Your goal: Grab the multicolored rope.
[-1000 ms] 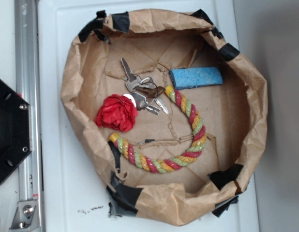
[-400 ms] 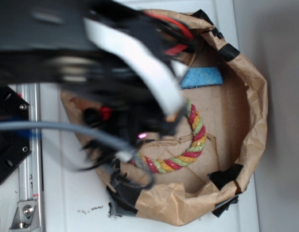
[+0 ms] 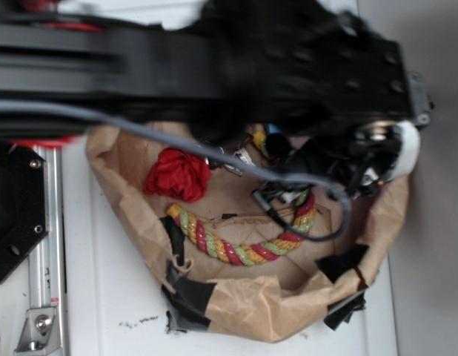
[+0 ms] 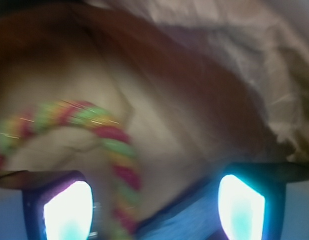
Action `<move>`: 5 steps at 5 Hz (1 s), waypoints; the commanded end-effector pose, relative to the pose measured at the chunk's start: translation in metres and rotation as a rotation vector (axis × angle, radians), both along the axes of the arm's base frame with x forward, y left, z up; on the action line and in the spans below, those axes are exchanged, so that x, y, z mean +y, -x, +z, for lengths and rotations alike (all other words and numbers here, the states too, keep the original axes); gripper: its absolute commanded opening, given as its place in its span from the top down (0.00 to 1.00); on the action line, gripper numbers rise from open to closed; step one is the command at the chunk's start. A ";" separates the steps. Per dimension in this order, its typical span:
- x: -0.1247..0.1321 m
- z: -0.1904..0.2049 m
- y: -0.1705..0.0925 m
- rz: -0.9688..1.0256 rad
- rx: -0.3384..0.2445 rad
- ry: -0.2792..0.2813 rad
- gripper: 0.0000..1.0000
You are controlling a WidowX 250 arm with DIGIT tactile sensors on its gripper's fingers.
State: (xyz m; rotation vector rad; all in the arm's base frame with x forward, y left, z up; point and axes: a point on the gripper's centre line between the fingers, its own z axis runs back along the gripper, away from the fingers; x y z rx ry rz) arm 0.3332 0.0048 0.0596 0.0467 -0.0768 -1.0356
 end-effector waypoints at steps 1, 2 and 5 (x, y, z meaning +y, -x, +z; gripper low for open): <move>-0.018 0.009 0.024 -0.214 -0.008 -0.025 0.00; -0.024 0.025 0.036 -0.248 -0.046 0.001 0.00; -0.026 -0.003 0.023 -0.274 -0.015 -0.032 0.00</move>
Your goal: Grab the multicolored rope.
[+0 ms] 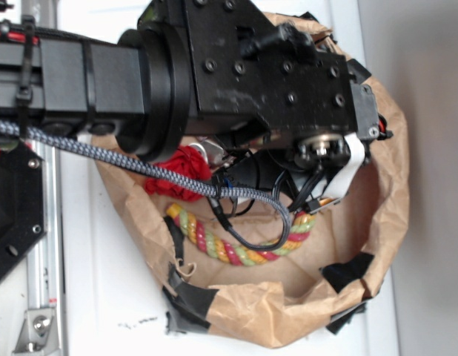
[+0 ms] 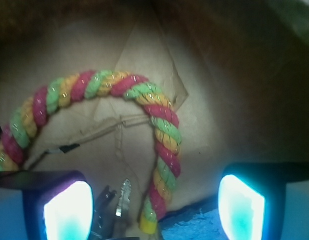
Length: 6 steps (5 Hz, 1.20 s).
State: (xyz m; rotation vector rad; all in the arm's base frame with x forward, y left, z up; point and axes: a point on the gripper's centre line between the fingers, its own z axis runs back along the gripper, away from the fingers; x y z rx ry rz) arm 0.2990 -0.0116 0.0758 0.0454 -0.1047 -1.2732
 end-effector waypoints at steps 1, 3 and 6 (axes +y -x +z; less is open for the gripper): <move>-0.019 -0.025 -0.013 -0.156 -0.009 -0.040 0.00; -0.021 -0.034 -0.018 -0.142 -0.015 -0.028 1.00; -0.012 -0.037 -0.022 -0.064 0.004 0.042 1.00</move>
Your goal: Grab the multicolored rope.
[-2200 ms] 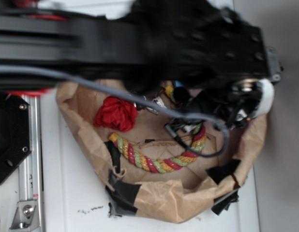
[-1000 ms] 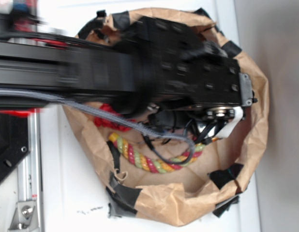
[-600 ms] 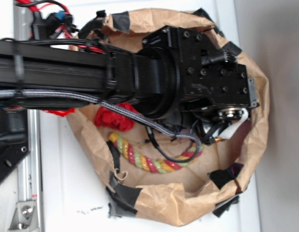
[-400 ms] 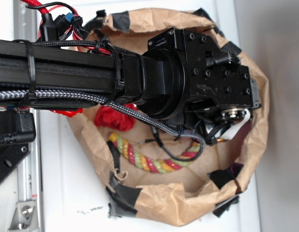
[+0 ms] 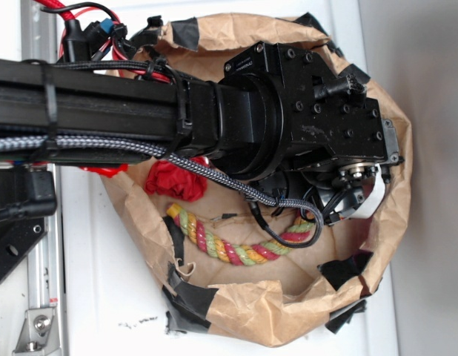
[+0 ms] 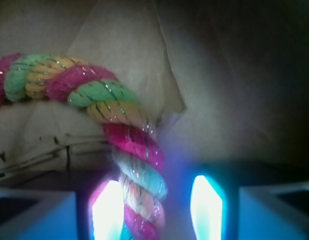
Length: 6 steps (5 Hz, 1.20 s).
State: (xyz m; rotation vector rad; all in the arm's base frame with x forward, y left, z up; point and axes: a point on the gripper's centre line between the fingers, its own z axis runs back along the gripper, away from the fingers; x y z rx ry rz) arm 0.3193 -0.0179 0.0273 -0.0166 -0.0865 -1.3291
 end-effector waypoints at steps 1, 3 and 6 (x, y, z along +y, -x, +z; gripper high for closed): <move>-0.003 0.018 0.002 0.050 -0.025 0.012 1.00; -0.007 0.042 0.019 0.165 -0.032 0.054 0.00; -0.007 0.032 0.015 0.145 -0.007 0.071 0.00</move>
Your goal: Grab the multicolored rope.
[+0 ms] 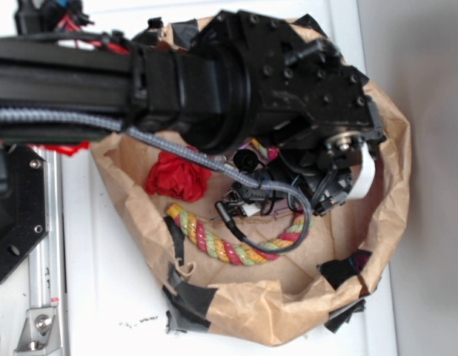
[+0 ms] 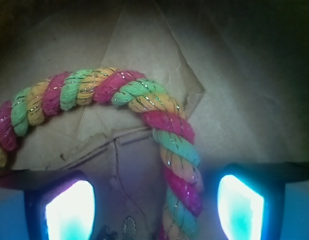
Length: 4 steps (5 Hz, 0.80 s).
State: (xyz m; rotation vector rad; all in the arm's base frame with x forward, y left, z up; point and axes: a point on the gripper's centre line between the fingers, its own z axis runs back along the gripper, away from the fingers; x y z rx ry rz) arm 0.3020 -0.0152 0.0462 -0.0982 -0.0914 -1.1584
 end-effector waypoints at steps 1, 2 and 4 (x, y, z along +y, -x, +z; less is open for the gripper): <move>-0.010 0.013 -0.002 -0.019 -0.055 -0.003 0.00; -0.010 -0.019 -0.002 -0.032 -0.022 -0.090 0.72; -0.012 -0.018 -0.002 -0.014 -0.036 -0.088 1.00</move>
